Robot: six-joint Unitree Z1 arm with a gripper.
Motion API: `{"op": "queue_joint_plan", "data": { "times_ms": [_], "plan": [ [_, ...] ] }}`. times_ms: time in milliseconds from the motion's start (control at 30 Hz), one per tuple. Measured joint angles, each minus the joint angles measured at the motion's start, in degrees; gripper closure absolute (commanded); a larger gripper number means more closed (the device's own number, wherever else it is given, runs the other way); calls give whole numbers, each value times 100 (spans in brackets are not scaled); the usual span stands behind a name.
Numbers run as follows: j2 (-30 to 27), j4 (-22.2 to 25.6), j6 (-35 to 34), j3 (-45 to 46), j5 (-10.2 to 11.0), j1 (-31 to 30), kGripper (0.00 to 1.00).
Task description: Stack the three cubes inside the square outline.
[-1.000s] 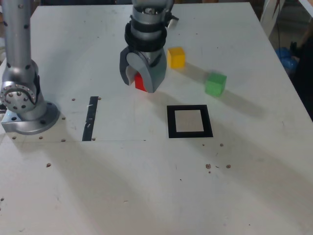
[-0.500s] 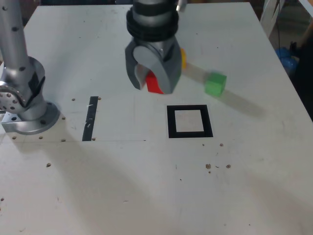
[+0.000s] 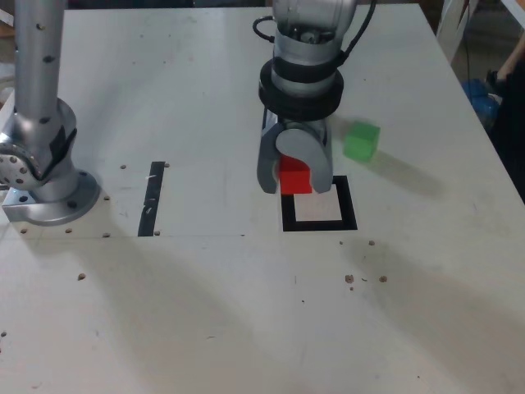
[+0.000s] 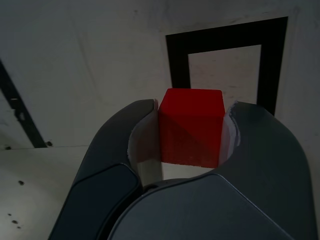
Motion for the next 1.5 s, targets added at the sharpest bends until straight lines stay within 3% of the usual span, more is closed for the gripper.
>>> {"op": "queue_joint_plan", "data": {
  "times_ms": [933,1067,1267,1500],
  "plan": [
    [607,-377,355,-189,125,22,74],
    [705,-462,482,-191,83,50,60],
    [709,-450,707,-213,69,66,21],
    [641,-167,808,-302,205,68,6]
  ]
}}
